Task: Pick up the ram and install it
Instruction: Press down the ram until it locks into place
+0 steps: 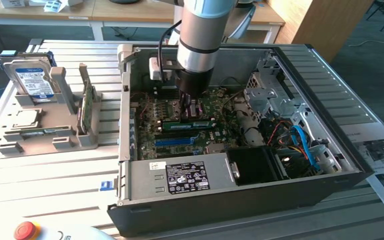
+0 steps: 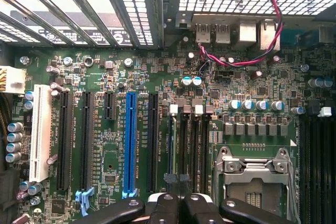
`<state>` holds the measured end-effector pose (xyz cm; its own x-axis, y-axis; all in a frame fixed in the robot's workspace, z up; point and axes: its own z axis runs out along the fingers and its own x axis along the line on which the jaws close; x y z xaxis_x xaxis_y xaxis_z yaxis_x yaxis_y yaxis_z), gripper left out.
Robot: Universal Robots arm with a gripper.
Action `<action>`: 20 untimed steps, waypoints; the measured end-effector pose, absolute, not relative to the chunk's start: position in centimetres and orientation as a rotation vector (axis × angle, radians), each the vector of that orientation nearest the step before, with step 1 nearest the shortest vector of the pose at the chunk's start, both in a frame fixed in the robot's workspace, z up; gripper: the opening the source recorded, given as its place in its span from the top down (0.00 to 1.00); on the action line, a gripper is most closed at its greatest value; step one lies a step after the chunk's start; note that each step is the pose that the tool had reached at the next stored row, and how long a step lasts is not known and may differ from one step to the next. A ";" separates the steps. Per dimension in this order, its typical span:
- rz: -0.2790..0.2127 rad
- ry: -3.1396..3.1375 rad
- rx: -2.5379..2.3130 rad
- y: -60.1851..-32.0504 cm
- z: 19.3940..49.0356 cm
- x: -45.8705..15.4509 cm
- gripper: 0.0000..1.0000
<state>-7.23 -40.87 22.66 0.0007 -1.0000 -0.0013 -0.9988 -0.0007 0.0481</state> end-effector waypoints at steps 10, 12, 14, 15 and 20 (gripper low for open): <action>-0.054 -2.197 2.198 -40.9 22.3 -7.2 0.89; -0.054 -2.197 2.198 -40.9 22.3 -7.2 0.89; -0.054 -2.197 2.198 -40.9 22.2 -7.2 0.89; -0.054 -2.197 2.198 -40.9 22.2 -7.2 0.89; -0.054 -2.197 2.198 -40.9 22.2 -7.2 0.89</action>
<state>-7.23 -40.87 22.18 0.0007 -1.0000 -0.0012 -0.9988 -0.0007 0.0482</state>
